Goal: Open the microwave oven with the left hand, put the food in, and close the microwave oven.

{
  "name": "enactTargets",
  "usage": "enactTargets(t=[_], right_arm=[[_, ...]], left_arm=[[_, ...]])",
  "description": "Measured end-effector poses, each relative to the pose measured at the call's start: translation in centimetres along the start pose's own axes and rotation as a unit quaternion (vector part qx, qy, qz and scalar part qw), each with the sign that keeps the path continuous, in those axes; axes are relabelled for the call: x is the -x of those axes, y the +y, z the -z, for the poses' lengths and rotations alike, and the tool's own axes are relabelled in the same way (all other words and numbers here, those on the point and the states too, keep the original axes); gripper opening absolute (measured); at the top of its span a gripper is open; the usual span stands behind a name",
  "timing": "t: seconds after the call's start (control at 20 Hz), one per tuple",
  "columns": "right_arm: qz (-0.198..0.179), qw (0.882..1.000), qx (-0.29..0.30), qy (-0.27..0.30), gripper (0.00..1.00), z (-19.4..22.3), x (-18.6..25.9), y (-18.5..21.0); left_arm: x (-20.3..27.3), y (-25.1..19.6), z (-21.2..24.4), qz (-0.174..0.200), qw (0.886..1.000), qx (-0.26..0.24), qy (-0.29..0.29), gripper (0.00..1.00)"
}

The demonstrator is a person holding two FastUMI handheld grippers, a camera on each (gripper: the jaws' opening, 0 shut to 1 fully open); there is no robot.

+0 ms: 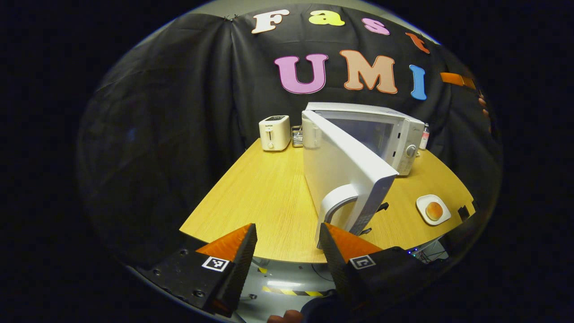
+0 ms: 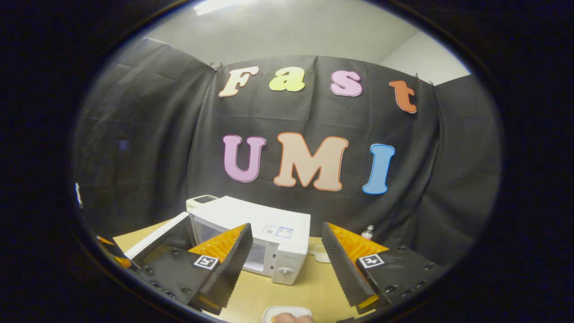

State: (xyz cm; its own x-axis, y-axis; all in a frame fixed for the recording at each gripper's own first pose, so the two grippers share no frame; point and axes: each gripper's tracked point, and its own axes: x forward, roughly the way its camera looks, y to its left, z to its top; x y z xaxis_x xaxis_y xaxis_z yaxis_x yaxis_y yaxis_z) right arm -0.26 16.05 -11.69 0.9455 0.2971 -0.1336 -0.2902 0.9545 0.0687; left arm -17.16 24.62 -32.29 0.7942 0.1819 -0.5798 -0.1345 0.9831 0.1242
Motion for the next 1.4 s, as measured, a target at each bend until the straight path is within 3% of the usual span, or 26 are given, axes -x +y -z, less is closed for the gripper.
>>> enactTargets(t=[0.35, 0.65, 0.8, 0.9, 1.35, 1.4], right_arm=[[-0.003, 0.997, -0.07, -0.014, 0.94, 2.4, 0.8, -1.0], [0.006, 0.993, -0.101, -0.056, 0.94, 4.2, 1.0, -2.4], [0.016, 0.997, -0.071, -0.022, 0.94, 8.3, 1.1, -2.9], [0.018, 0.998, -0.068, 0.005, 0.94, 11.2, 1.1, -2.7], [0.047, 0.986, -0.08, 0.135, 0.98, 24.7, 2.6, -3.0], [0.052, 0.985, -0.08, 0.146, 0.94, 25.9, 2.8, -3.1]], left_arm=[[3.3, 0.9, -10.8, -0.004, 0.994, -0.001, -0.105, 0.83], [6.4, 0.8, -20.0, -0.014, 0.975, -0.016, -0.221, 0.83], [7.9, 0.3, -23.0, -0.021, 0.964, -0.03, -0.262, 0.86], [8.6, -0.4, -24.7, -0.018, 0.959, -0.028, -0.281, 1.0], [10.4, -1.4, -28.6, -0.004, 0.948, 0.025, -0.318, 0.96], [10.8, -1.5, -29.0, -0.001, 0.946, 0.032, -0.323, 0.96]])
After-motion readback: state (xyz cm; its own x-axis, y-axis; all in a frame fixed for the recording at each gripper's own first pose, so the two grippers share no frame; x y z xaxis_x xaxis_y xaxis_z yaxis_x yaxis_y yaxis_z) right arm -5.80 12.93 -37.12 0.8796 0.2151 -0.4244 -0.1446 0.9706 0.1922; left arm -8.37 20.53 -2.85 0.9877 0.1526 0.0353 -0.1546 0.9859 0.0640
